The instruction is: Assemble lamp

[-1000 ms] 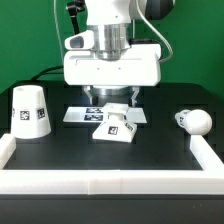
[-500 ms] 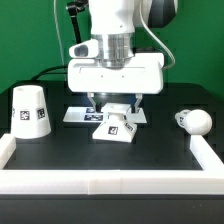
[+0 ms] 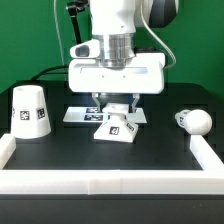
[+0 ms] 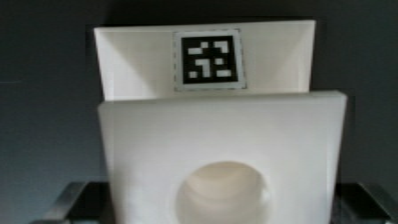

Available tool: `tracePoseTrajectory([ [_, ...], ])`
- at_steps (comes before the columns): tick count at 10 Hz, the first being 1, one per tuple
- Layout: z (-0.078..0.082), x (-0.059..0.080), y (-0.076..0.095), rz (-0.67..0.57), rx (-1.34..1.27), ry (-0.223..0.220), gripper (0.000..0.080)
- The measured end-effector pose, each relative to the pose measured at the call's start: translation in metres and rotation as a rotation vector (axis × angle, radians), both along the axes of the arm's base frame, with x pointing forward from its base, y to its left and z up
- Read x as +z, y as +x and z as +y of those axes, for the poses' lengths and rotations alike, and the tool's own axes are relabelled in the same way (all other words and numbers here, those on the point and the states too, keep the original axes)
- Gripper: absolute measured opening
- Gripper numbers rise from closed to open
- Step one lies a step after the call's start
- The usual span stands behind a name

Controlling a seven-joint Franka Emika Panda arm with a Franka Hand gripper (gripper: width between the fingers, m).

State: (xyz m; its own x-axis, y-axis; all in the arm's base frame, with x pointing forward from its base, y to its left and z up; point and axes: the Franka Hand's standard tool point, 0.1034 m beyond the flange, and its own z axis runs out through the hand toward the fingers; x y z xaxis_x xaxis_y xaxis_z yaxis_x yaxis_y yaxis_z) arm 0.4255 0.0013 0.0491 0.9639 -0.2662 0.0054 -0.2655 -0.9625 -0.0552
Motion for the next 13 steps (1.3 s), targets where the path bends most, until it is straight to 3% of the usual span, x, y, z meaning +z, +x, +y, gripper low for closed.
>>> tracePoseTrajectory([
  [5,0.0,0.0,0.001,-0.001,0.002,0.0,0.0534],
  [10,0.017,0.0,0.057,-0.069,0.165,0.005,0.0534],
  [13,0.039,0.0,0.096,-0.111,0.179,0.014,0.0534],
])
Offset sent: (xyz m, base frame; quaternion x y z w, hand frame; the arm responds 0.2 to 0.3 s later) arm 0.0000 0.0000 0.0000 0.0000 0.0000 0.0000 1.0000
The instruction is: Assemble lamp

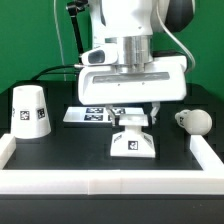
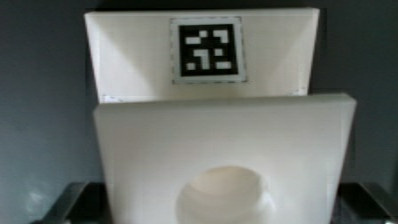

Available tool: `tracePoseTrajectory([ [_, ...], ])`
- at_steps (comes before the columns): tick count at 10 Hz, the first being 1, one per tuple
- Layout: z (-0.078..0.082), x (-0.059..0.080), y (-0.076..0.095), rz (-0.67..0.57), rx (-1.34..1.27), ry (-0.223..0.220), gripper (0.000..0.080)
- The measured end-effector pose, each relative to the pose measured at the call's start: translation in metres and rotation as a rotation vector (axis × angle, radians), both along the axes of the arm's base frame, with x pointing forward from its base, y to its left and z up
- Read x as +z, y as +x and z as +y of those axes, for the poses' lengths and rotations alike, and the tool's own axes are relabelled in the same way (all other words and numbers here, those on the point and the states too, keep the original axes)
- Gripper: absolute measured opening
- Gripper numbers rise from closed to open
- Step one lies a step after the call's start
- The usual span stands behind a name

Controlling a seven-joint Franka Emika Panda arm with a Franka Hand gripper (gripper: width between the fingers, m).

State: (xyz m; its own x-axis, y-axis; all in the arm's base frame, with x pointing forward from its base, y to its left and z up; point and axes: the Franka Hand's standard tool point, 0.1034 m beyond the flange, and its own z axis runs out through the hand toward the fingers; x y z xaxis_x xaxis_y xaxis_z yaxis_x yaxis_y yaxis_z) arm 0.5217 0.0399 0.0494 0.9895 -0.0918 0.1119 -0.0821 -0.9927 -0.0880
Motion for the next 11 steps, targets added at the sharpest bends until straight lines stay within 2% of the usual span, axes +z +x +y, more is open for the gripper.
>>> tracePoseTrajectory([
  [2,0.011,0.0,0.016,-0.022,0.016,0.003,0.0534],
  [5,0.019,0.0,0.023,-0.045,0.052,0.0,0.0534],
  [10,0.02,0.0,0.024,-0.05,0.054,-0.001,0.0534],
  [11,0.023,0.0,0.03,-0.074,0.062,-0.003,0.0534],
])
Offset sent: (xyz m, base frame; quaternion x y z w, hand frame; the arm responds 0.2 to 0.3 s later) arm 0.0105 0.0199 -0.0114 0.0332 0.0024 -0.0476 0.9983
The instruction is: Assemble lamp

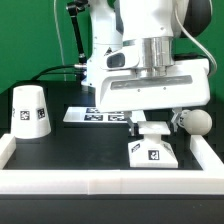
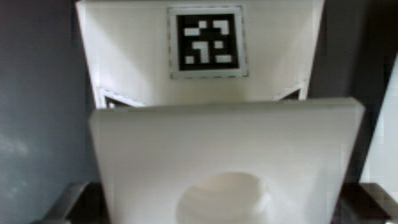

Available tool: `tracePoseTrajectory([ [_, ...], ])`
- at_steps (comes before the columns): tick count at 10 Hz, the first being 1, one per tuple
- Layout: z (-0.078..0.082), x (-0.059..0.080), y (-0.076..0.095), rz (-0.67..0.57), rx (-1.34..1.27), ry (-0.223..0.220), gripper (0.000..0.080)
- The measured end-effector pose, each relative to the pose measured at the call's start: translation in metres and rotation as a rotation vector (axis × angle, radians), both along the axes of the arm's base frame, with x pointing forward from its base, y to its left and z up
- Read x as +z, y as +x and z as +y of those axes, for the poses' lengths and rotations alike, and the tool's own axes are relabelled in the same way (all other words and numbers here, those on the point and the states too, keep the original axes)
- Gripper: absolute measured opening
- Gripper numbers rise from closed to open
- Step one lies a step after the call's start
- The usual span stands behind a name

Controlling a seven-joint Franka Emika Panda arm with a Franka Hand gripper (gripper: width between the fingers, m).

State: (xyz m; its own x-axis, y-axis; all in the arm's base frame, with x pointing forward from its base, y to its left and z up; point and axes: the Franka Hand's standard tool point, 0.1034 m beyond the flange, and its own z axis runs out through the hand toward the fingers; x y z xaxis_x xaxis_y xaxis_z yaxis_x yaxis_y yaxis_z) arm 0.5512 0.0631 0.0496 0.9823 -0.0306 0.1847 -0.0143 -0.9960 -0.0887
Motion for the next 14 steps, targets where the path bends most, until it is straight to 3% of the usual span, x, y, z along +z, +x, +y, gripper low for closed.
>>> tracePoseTrajectory([
  [4,0.019,0.0,0.034,-0.044,0.024,0.011,0.0534],
  [8,0.04,0.001,0.056,-0.082,0.036,0.019,0.0534],
  [12,0.04,0.001,0.059,-0.102,0.032,0.015,0.0534],
  [14,0.04,0.005,0.059,-0.103,0.033,0.015,0.0665],
])
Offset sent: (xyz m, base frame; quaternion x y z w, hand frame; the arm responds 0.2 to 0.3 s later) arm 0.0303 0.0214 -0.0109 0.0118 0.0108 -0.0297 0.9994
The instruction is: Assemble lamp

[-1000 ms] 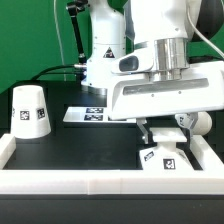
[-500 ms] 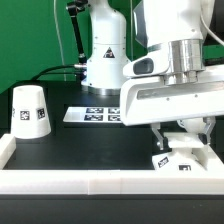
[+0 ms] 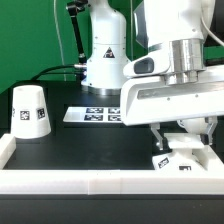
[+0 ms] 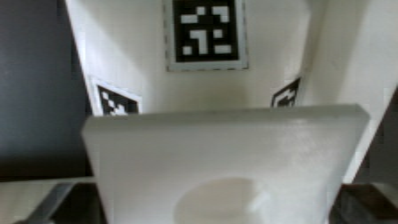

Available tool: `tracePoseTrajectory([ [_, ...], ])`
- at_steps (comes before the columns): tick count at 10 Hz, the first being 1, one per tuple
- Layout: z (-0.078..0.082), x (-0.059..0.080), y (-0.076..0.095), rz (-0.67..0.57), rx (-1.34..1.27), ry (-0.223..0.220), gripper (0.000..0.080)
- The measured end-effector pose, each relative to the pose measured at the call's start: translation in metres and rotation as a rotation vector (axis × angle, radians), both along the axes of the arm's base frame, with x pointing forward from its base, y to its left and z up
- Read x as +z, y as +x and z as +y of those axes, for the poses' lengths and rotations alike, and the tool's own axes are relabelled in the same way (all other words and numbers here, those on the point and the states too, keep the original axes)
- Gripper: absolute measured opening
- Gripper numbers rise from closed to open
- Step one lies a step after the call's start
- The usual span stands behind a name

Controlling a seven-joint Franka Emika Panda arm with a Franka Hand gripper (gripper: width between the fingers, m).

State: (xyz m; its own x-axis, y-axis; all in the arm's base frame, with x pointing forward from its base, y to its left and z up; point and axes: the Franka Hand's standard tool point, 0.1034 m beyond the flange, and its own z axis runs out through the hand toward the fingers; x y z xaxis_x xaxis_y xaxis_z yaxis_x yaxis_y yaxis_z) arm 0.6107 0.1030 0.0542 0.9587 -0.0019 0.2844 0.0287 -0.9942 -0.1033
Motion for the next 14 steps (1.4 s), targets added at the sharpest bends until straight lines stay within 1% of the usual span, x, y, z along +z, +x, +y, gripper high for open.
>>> tracePoseTrajectory([
  [1,0.0,0.003,0.0,-0.002,0.0,0.0,0.0665],
  [2,-0.001,0.005,-0.003,-0.002,-0.001,-0.001,0.0693],
  [3,-0.004,0.009,-0.009,0.002,-0.006,-0.002,0.0698],
  [4,-0.006,0.015,-0.021,0.01,-0.022,0.0,0.0698],
  [5,-0.005,0.021,-0.036,0.023,-0.059,0.008,0.0698],
  [7,0.007,0.029,-0.071,0.049,-0.095,0.018,0.0699],
  [8,0.017,0.03,-0.084,0.049,-0.08,0.016,0.0699],
  [9,0.03,0.028,-0.093,0.047,-0.053,0.014,0.0699],
  [10,0.045,0.026,-0.099,0.043,-0.011,0.008,0.0699],
  [11,0.056,0.023,-0.102,0.031,0.039,-0.001,0.0699],
  [12,0.052,0.023,-0.101,0.031,0.03,-0.002,0.0699],
  [14,0.051,0.023,-0.101,0.032,0.03,-0.003,0.0699],
])
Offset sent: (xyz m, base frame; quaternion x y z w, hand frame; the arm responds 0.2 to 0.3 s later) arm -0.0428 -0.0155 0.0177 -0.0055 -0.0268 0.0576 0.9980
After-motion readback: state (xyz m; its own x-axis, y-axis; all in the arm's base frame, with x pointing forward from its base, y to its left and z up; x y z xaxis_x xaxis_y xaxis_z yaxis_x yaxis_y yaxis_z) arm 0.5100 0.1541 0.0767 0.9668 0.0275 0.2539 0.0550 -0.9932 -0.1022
